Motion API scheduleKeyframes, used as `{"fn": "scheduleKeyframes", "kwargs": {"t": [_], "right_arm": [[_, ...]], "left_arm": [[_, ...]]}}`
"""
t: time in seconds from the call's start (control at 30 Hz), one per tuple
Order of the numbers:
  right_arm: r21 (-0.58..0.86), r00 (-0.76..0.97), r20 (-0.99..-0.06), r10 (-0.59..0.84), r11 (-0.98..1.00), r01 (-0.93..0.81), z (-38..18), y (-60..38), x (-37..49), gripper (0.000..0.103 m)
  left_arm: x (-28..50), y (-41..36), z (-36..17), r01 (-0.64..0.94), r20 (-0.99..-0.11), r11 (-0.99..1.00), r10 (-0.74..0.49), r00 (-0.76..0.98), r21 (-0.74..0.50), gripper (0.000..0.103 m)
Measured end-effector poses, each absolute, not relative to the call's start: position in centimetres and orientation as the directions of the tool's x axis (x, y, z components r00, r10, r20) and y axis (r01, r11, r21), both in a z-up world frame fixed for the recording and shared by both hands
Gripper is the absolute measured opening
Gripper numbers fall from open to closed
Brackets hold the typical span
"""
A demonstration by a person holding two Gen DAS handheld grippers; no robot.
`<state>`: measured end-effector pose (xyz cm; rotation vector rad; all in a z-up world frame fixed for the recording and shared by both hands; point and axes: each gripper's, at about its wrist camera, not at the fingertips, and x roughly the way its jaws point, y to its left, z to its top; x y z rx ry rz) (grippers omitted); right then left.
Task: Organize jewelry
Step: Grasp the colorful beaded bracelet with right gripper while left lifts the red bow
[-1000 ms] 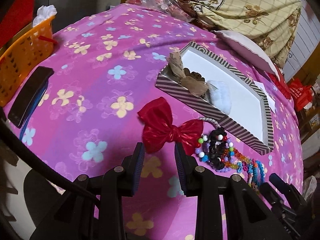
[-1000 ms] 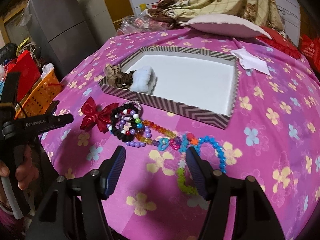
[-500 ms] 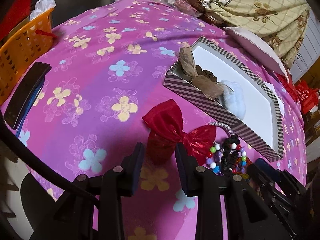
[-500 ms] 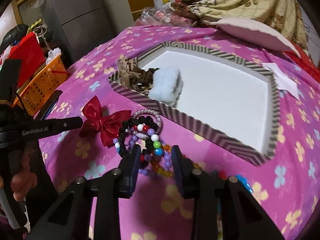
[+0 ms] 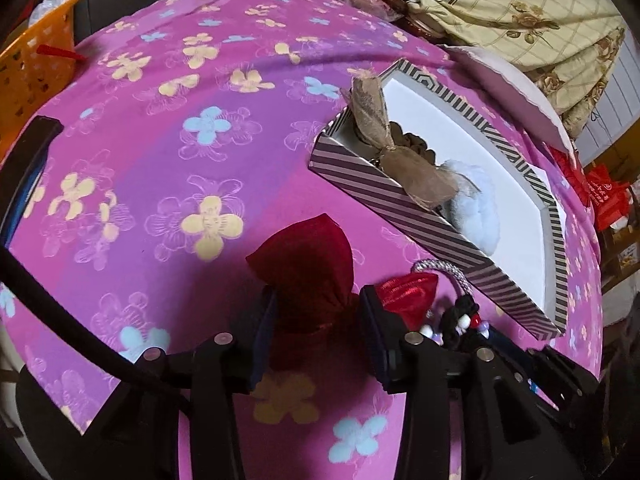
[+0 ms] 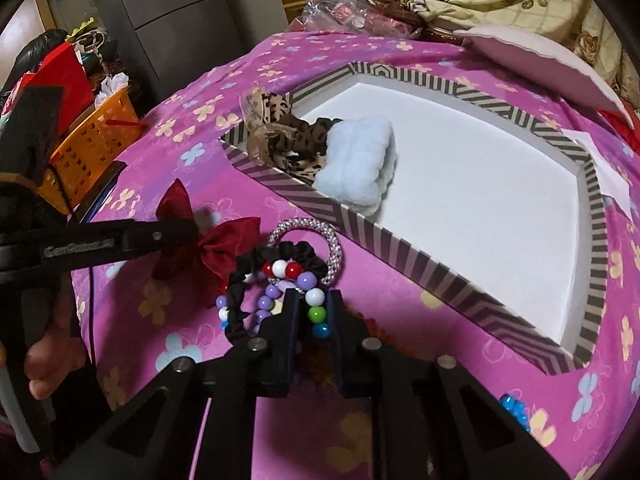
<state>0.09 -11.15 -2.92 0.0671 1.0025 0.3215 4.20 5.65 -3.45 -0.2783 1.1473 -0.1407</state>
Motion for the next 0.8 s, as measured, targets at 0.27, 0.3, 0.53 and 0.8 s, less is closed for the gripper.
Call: {"fn": "scheduleKeyframes", "kwargs": {"t": [0.27, 0.3, 0.53, 0.8], "right_arm": [[0.235, 0.541, -0.768, 0.342, 0.937, -0.258, -0.2, -11.8, -2.0, 0.01], [0.24, 0.55, -0.76, 0.347, 0.936, -0.258, 0.3, -12.0, -2.4, 0.01], [0.256, 0.611, -0.704, 0.361, 0.932, -0.256, 3.8, -13.1, -4.0, 0.01], [0.265, 0.655, -0.668, 0.354, 0.935, -0.235, 6.5, -14.8, -4.2, 0.01]], "left_arm": [[4.8, 6.0, -3.5, -0.011, -0.862, 0.95, -0.28, 0.424, -0.313, 0.037], [4.7, 6.2, -3.2, -0.009, -0.858, 0.948, -0.284, 0.427, -0.318, 0.032], [3.5, 7.2, -0.6, 0.029, -0.832, 0.946, -0.298, 0.468, -0.322, 0.025], [2.4, 7.6, 3.4, 0.076, -0.79, 0.937, -0.33, 0.517, -0.341, 0.024]]}}
